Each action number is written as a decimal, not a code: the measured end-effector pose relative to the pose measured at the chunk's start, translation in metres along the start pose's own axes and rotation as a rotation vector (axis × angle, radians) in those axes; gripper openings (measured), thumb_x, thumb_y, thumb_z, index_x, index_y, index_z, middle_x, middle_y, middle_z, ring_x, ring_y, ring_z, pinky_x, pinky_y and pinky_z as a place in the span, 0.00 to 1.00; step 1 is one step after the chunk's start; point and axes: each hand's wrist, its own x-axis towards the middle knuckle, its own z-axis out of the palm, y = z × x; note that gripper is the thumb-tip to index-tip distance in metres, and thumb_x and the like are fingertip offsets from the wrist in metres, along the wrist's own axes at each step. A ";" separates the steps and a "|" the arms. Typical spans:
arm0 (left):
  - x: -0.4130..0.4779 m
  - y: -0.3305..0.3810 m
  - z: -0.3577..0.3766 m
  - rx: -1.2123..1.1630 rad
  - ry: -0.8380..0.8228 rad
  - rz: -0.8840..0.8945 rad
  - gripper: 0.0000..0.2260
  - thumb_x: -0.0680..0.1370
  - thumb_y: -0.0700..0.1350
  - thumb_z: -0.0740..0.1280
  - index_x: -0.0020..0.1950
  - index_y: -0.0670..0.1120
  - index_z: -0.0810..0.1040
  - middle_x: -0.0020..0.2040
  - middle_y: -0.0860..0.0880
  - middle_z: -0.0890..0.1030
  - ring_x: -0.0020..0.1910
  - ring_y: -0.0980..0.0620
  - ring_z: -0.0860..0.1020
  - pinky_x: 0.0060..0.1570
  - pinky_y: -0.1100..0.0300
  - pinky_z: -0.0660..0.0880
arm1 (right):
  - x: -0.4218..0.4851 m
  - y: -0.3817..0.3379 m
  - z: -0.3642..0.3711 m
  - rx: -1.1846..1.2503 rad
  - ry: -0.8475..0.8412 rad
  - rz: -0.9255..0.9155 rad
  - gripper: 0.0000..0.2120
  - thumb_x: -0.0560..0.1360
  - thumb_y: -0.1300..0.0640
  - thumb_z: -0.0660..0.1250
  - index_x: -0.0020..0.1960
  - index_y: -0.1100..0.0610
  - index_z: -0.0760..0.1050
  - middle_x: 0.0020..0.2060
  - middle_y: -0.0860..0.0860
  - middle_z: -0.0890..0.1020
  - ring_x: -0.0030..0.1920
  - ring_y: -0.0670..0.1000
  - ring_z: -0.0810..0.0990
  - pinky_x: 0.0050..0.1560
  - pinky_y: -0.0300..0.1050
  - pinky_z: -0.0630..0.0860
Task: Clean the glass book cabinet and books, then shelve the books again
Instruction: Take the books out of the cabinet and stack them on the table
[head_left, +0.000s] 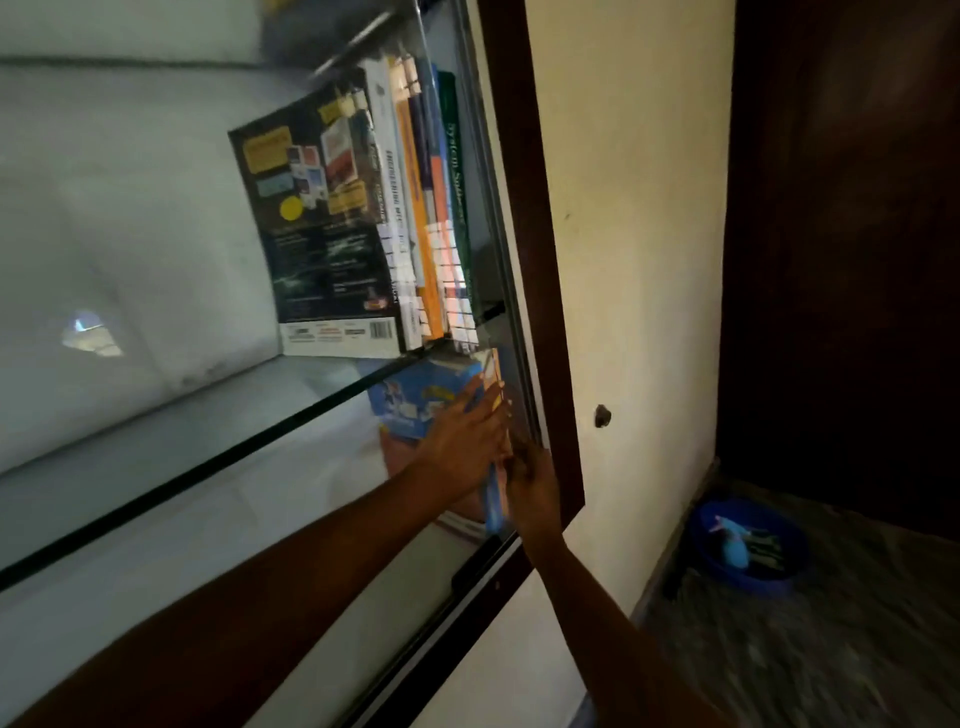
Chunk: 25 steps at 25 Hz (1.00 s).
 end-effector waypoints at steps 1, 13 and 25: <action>0.002 -0.004 0.000 0.046 -0.045 -0.017 0.17 0.74 0.47 0.58 0.56 0.47 0.83 0.59 0.50 0.81 0.65 0.48 0.74 0.72 0.45 0.51 | 0.003 0.003 -0.004 -0.006 -0.051 0.029 0.21 0.76 0.49 0.57 0.59 0.63 0.74 0.56 0.55 0.78 0.56 0.51 0.76 0.56 0.37 0.71; -0.019 0.001 -0.001 -0.012 -0.012 -0.087 0.14 0.65 0.56 0.73 0.47 0.51 0.84 0.51 0.51 0.83 0.61 0.47 0.76 0.70 0.46 0.52 | -0.008 0.003 -0.004 0.106 -0.090 0.106 0.10 0.79 0.63 0.59 0.56 0.63 0.77 0.52 0.60 0.80 0.42 0.37 0.78 0.43 0.25 0.70; -0.141 -0.005 -0.022 -0.140 0.283 -0.141 0.16 0.65 0.47 0.72 0.51 0.43 0.83 0.52 0.46 0.83 0.60 0.44 0.78 0.72 0.44 0.54 | -0.105 -0.016 0.043 0.162 -0.187 0.039 0.11 0.77 0.67 0.61 0.58 0.61 0.76 0.54 0.52 0.78 0.55 0.50 0.75 0.60 0.37 0.71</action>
